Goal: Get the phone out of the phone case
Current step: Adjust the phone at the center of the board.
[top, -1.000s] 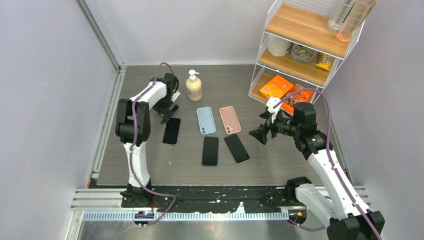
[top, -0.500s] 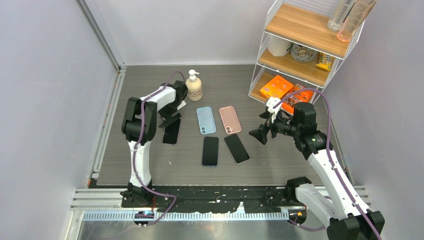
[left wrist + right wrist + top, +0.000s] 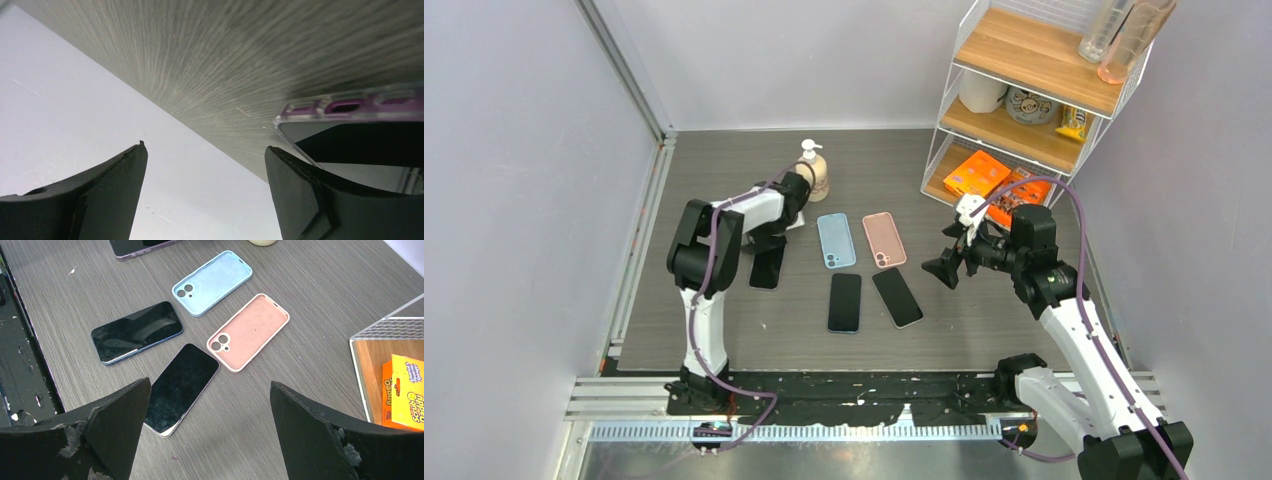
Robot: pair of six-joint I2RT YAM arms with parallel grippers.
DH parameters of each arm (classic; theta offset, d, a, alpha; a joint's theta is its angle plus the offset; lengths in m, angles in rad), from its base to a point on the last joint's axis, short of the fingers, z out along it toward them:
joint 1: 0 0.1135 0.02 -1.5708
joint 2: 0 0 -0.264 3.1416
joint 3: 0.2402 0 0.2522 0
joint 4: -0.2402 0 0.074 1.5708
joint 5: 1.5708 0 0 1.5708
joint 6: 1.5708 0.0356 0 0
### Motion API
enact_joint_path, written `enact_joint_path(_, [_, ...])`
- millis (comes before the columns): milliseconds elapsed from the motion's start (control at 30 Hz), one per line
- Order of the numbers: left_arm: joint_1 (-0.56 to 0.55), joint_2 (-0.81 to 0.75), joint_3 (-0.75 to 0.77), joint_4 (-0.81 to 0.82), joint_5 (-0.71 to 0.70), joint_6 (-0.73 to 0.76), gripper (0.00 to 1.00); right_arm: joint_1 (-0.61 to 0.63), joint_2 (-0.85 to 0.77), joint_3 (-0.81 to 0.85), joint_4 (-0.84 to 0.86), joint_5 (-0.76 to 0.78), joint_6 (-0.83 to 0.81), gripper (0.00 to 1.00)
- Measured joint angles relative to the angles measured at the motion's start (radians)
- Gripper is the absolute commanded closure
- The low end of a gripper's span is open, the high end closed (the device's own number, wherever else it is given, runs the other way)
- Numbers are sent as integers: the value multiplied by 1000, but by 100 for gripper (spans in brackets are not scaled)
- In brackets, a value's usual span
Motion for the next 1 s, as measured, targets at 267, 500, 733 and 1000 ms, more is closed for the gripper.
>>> enact_joint_path(267, [-28,-67,-102,77,50,186,5,0,4,0,0,0,0,4])
enact_joint_path(500, [-17,-134,-45,2,215,226,5,0,13,0,0,0,0,5])
enact_joint_path(733, [88,-303,-67,10,314,350,5,0,13,0,0,0,0,5])
enact_joint_path(1000, [169,-342,-76,-39,556,546,4,0,14,0,0,-1,0,5])
